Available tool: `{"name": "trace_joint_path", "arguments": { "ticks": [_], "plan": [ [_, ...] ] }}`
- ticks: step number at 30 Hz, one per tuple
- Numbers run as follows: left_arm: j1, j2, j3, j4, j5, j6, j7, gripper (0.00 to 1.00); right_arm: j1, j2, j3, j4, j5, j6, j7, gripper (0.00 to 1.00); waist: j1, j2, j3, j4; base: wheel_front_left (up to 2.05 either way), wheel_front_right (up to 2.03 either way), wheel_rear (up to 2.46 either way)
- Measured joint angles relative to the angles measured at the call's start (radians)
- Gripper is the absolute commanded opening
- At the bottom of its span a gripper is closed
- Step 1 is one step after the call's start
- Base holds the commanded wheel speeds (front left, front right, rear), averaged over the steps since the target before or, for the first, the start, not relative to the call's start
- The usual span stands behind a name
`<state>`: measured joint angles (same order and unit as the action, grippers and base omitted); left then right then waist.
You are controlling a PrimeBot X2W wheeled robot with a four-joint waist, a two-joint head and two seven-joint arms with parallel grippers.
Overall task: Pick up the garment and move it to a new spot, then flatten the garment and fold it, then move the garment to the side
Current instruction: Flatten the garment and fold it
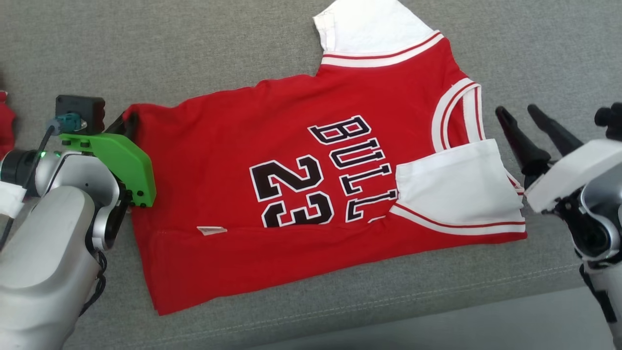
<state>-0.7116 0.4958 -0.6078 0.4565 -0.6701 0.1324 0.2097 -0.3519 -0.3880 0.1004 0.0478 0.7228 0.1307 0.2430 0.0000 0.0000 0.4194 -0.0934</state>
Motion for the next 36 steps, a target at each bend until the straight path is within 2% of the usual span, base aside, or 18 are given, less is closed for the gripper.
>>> {"name": "trace_joint_path", "arguments": {
  "ticks": [5, 11, 21, 31, 36],
  "plan": [
    [0.002, 0.0, -0.006, -0.078, 0.031, 0.015, -0.05, 0.0, -0.177, -0.038, 0.049, 0.061, -0.05, 0.0, 0.038, 1.0, 0.0, 0.0, 0.013, 0.029, 0.0, 0.0, 0.0],
    [0.012, -0.01, -0.016, -0.167, 0.056, 0.044, -0.088, 0.0, -0.428, -0.068, 0.14, 0.202, -0.08, 0.0, 0.1, 1.0, 0.0, 0.0, 0.044, 0.077, 0.0, 0.0, 0.0],
    [-0.035, -0.105, -0.037, -0.203, 0.061, 0.056, -0.132, 0.0, -0.765, -0.12, 0.306, 0.458, -0.119, 0.0, 0.199, 1.0, 0.0, 0.0, 0.12, 0.188, 0.0, 0.0, 0.0],
    [-0.116, -0.198, -0.068, -0.15, 0.069, 0.032, -0.172, 0.0, -0.916, -0.13, 0.413, 0.649, -0.126, 0.0, 0.216, 1.0, 0.0001, 0.0, 0.204, 0.298, 0.0, 0.0, 0.0],
    [-0.131, -0.218, -0.081, -0.119, 0.069, 0.016, -0.182, 0.0, -0.96, -0.137, 0.44, 0.714, -0.121, 0.0, 0.202, 1.0, 0.0001, 0.0, 0.23, 0.338, 0.0, 0.0, 0.0]
  ]
}}
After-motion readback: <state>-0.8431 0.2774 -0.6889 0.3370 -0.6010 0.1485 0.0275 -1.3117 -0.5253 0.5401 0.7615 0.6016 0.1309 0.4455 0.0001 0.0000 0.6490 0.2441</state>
